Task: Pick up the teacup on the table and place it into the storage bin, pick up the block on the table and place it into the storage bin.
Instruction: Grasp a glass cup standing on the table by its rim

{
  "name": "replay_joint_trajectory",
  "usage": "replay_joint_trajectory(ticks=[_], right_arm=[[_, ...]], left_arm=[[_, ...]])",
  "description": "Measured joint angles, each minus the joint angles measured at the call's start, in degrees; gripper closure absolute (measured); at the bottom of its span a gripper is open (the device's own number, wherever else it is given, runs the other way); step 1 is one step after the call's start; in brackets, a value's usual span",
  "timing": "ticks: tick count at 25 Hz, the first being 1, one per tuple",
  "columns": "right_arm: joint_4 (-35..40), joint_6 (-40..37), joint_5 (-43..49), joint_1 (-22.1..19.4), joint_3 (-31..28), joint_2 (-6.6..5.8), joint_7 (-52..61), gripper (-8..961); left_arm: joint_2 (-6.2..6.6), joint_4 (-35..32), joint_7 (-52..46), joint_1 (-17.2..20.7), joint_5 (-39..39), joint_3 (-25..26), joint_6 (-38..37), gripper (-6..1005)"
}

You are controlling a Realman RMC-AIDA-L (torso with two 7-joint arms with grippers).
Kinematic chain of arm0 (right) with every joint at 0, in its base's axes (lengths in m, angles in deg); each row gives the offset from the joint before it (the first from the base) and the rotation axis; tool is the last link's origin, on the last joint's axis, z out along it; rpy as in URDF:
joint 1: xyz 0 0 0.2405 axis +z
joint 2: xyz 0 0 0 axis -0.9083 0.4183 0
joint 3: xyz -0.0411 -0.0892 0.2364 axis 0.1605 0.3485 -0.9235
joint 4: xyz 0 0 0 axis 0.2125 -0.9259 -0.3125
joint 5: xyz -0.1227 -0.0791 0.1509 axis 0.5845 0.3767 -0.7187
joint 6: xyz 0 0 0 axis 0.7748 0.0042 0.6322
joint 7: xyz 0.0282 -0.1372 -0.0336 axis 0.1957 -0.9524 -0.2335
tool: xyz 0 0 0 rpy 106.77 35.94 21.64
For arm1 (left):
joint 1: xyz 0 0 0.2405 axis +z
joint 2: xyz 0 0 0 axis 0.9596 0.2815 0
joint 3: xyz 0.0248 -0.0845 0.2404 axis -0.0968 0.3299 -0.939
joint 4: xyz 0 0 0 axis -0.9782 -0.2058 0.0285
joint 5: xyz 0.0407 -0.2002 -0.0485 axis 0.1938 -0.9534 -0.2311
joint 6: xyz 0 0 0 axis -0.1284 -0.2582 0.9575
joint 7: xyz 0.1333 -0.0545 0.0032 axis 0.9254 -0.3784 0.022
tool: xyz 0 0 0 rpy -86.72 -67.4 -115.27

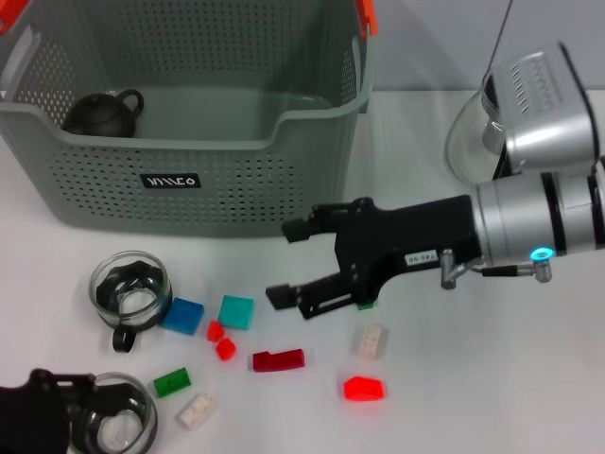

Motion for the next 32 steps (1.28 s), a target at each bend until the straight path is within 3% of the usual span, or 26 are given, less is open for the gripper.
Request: replay_joint_trajectory(ticks=[9, 26, 32], right_arm=[[-1.4, 0.24, 2.99, 0.88, 6.7, -0.09, -2.11, 6], [-1.6, 4.36, 2.62, 1.08, 8.29, 0.13, -1.68, 6], [-1.63, 5.34, 2.54, 0.95, 8.29, 0.05, -1.57, 6]], left_arm=[[-0.1, 0.28, -7.91, -0.78, 5.25, -8.26, 0.54, 184], [0.17, 1.17, -8.35, -6.02, 13.04, -9.56, 2.01, 188], [0.25, 3.7, -7.84, -6.76, 16.11, -12.82, 6.69, 189]])
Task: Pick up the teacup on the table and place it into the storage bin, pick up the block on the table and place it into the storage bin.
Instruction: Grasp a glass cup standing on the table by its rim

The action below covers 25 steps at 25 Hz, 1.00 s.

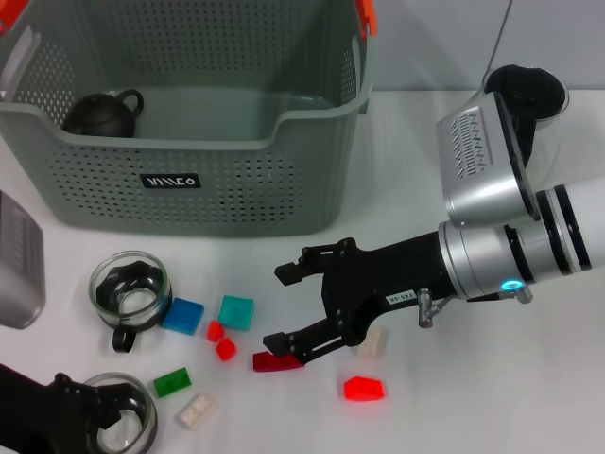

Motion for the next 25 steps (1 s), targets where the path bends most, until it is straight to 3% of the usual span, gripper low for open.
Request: replay_joint_trajectory(ticks=[11, 25], right_arm=[[-0.62, 1.42, 0.0, -0.07, -0.34, -0.01, 0.0, 6], [-0.36, 1.6, 0.01, 0.21, -0.49, 0.0, 0.08, 6]], left_arm=[[-0.14, 3.01, 1.48, -0.64, 2.18, -4.86, 2.87, 192], [0.02, 5.79, 1.42, -2.19, 2.3, -4.58, 2.69, 195]])
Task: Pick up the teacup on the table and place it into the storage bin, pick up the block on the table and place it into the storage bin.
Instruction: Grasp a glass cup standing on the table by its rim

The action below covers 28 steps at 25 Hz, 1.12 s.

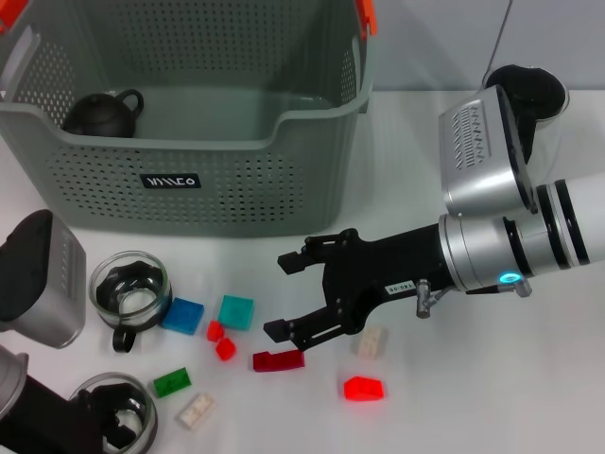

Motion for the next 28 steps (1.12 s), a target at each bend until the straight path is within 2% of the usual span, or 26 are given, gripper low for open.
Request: replay_joint_trajectory(ticks=[10, 16, 19, 24, 28], right_arm=[[0.38, -0.01, -0.45, 0.08, -0.06, 0.03, 0.19, 11], [0.93, -0.02, -0.5, 0.14, -0.68, -0.04, 0.18, 11], [1.15, 0.03, -0.52, 0.14, -0.92, -0.08, 0.18, 11], [1.35, 0.14, -0.53, 0.18, -1.35, -0.16, 0.34, 12], [1.88, 0.16, -0.37, 0.16, -1.42, -0.18, 1.16, 12]], left_arm=[[0.03, 0.0, 0.28, 0.05, 0.08, 0.4, 1.75, 197], [-0.02, 0.08, 0.17, -1.15, 0.76, 0.96, 2.27, 399], [-0.02, 1.29, -0.03, -1.91, 0.81, 1.1, 2.4, 643], [-0.24, 1.14, -0.49, -2.32, 0.75, 0.88, 2.74, 859], [-0.25, 0.71, -1.06, -2.45, 0.61, 1.31, 3.01, 884]])
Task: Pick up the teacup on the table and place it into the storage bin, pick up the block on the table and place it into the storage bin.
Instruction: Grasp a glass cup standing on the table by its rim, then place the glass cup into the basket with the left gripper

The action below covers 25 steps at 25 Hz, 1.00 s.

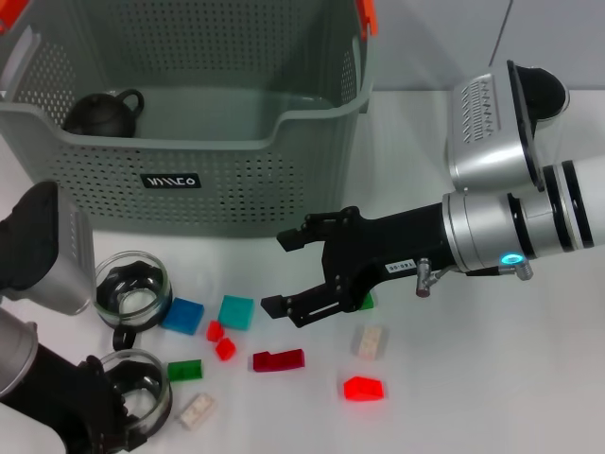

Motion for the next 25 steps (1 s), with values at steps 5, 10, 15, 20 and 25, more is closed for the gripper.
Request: replay_joint_trajectory(ticks=[5, 10, 15, 20, 25], right_arm=[[0.01, 0.22, 0.12, 0.06, 0.0, -0.04, 0.19, 11], [0.09, 0.41, 0.16, 0.19, -0.06, -0.12, 0.24, 11], [0.11, 0.59, 0.2, 0.38, -0.07, -0.18, 0.24, 11], [0.11, 1.07, 0.25, 0.4, -0.08, -0.17, 0.2, 11], [0.09, 1.26, 0.35, 0.38, -0.26, -0.32, 0.18, 12]], left_arm=[[-0.01, -0.01, -0.39, -0.26, -0.17, 0.53, 0.29, 915], [0.0, -1.37, -0.58, -0.37, -0.89, 3.69, -1.78, 929], [0.0, -2.55, -1.23, 0.14, -1.15, 5.01, -2.55, 940], [0.14, -3.45, -1.43, 0.43, -1.24, 7.44, -2.6, 950], [0.3, -3.26, -1.74, -3.14, -2.89, 17.64, -9.61, 950]])
